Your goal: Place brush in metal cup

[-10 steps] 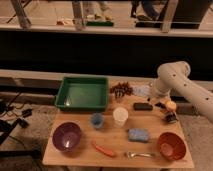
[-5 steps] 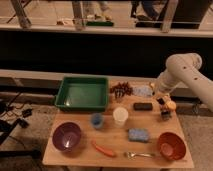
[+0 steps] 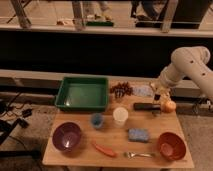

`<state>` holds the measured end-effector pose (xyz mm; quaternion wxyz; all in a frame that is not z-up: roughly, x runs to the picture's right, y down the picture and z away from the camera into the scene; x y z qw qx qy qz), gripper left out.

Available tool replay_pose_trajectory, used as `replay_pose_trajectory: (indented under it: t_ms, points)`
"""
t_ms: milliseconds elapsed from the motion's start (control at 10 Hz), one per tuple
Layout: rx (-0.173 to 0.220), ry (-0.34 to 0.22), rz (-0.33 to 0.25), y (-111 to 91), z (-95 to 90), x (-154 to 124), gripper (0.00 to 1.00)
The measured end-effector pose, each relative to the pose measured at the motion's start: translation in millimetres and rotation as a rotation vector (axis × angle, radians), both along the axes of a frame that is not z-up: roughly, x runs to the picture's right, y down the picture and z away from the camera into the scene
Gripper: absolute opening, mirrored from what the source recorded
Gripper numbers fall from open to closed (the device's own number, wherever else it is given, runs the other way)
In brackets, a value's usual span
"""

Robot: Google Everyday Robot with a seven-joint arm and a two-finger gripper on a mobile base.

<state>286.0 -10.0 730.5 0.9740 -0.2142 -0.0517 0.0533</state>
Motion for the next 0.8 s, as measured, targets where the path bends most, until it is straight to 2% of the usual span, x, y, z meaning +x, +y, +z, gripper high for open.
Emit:
replay_pose_trajectory:
  t_ms: [200, 500, 800]
  points:
    - [0.016, -0.013, -0.009, -10.7, -11.8, -1.1, 0.09]
    - [0.057, -0.031, -0.038, -40.8, -41.1, -1.5, 0.09]
    - [0.076, -0.057, -0.043, -56.4, -50.9, -2.2, 0.09]
